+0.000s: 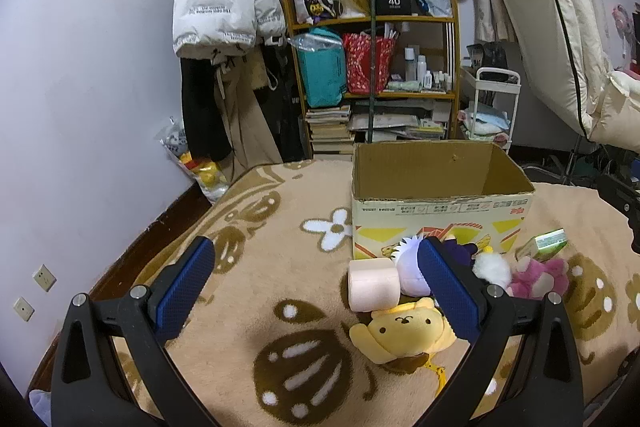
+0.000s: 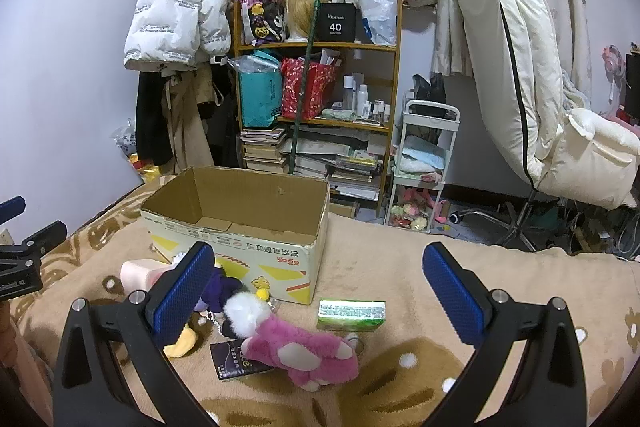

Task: Organize soft objects
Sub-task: 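Reach the right tool to the green tissue pack while the left tool reaches the pink cushion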

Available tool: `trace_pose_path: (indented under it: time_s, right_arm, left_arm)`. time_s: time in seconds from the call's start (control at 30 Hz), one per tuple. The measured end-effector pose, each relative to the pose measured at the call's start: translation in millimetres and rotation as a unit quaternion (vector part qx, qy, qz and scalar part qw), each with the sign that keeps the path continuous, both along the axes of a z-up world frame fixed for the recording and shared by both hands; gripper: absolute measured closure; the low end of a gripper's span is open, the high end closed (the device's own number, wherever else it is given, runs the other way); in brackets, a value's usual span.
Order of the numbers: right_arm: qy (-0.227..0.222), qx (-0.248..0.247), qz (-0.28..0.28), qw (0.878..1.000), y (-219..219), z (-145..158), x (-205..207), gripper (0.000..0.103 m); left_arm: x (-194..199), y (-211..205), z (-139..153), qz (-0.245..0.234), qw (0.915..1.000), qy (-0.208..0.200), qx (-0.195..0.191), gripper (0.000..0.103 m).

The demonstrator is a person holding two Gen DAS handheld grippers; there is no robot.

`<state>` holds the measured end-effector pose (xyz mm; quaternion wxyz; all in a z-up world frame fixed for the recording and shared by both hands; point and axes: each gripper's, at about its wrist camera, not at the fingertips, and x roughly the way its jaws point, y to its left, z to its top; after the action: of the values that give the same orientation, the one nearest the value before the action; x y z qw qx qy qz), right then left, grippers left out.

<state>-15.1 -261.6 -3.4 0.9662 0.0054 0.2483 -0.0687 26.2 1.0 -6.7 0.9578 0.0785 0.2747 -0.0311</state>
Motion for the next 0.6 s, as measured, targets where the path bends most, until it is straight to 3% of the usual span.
trace_pose_path:
  time_s: [0.17, 0.43, 0.6]
  right_arm:
    - [0.012, 0.004, 0.01, 1.0, -1.3, -8.8, 11.3, 0.0]
    - [0.055, 0.027, 0.021, 0.998, -11.8, -26.5, 39.9, 0.0]
    - [0.087, 0.051, 0.025, 0.995, -20.5, -43.3, 56.5, 0.0]
  left_arm:
    - [18.3, -2.6, -9.2, -0.001, 0.9995, 0.025, -0.022, 0.003]
    - [61.4, -8.4, -37.6, -0.023, 0.9904, 0.123, -0.059, 0.003]
    - [78.0, -7.6, -48.8, -0.016, 0.9878, 0.144, -0.058, 0.003]
